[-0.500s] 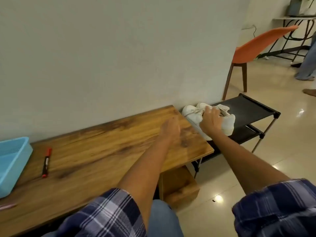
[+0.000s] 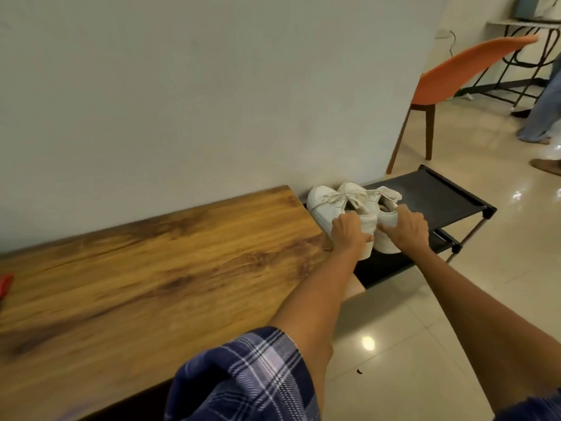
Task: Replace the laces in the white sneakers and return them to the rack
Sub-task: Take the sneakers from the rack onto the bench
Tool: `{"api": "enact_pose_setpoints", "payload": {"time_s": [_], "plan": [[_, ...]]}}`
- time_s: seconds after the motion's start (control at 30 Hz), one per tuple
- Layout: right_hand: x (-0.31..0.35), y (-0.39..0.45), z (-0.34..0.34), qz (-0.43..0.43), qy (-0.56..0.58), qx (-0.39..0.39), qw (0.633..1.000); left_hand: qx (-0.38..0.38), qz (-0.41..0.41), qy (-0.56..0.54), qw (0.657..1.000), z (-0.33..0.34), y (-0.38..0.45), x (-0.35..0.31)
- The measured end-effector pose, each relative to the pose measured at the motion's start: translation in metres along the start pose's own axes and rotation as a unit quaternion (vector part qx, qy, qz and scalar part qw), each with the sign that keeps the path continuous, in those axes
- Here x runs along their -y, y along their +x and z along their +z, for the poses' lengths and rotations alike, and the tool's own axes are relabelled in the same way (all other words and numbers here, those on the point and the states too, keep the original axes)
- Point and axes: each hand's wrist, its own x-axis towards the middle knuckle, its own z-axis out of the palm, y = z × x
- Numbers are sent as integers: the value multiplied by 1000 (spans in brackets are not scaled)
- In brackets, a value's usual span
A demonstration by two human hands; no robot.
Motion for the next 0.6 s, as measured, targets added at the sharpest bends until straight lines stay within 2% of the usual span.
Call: {"api": "enact_pose_setpoints", "payload": {"time_s": [0.1, 0.2, 0.37, 0.5, 0.6], "plan": [[19, -7, -29, -27, -22, -28, 999, -36, -12, -74, 997, -25, -9, -12], [41, -14, -65, -54, -31, -65, 996, -71, 10, -114, 991, -56, -24, -27], [89, -44, -109, -132, -51, -120, 983, -116, 36, -91, 988, -121, -63, -28], [141, -94, -108, -139, 19, -74, 987, -149, 13, -41, 988, -175, -103, 9], [170, -131, -80, -142, 58, -39, 987, -136, 3, 7, 991, -201, -136, 59]]}}
